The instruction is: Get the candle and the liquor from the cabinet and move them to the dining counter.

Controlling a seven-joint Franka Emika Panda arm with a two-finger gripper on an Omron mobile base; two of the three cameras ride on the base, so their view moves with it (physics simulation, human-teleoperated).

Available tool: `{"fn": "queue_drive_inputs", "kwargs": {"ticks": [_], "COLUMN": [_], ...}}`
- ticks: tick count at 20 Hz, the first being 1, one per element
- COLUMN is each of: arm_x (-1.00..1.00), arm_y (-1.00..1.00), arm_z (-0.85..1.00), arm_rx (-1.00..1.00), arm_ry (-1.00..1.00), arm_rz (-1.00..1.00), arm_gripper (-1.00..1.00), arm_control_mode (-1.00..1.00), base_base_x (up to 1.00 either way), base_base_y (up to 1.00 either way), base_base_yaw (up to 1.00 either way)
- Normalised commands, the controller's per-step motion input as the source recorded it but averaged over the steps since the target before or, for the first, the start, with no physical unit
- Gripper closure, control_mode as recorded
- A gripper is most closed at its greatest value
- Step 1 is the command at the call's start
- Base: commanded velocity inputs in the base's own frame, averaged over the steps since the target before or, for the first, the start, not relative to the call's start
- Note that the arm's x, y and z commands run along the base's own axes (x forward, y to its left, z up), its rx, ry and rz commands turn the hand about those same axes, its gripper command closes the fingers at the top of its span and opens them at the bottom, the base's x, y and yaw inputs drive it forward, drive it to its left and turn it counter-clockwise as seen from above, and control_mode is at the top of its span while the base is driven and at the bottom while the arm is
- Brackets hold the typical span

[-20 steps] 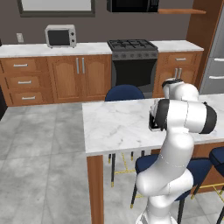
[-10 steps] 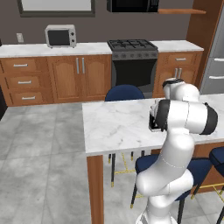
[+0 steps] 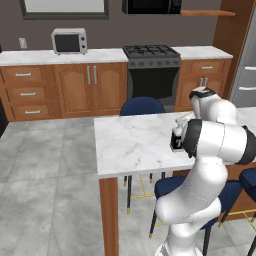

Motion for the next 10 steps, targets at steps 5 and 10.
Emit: {"fn": "queue_drive_inputs", "kwargs": {"ticks": [5, 10], "arm_x": [-0.3, -0.36], "arm_y": [0.0, 0.0], "arm_z": [0.48, 0.5], "arm_rx": [-0.05, -0.07], "arm_ry": [0.1, 0.15], "arm_rz": [-0.02, -0.05], "arm_gripper": [-1.0, -1.0], "arm_control_mode": [-1.0, -1.0], "base_base_x": [0.0, 0.0], "base_base_y": [0.0, 0.0], "base_base_yaw": [0.0, 0.0]}}
